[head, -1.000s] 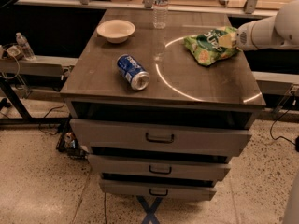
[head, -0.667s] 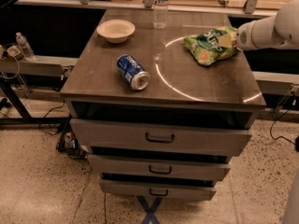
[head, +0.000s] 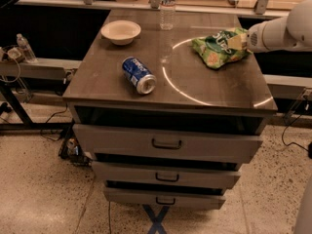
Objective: Pick green rice chip bag
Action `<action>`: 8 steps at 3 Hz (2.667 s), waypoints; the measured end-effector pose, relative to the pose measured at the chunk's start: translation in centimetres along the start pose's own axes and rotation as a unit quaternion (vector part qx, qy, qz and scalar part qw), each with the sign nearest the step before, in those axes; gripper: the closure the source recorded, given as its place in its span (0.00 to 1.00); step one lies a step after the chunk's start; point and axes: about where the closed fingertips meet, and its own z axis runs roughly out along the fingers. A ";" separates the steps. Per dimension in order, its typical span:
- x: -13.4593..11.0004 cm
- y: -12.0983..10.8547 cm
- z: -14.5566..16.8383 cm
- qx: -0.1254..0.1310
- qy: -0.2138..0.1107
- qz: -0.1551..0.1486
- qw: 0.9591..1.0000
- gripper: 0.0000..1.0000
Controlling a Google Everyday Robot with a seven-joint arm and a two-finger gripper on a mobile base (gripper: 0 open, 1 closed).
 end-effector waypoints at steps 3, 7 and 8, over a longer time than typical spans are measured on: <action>1.0 1.4 -3.7 -0.034 0.026 0.052 0.998 0.48; 0.8 3.8 -7.6 -0.078 0.054 0.079 0.992 0.30; 0.1 3.9 -7.1 -0.080 0.048 0.066 0.993 0.07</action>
Offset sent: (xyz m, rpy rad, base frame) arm -0.0503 -0.0111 0.0261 0.1542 0.2441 0.0461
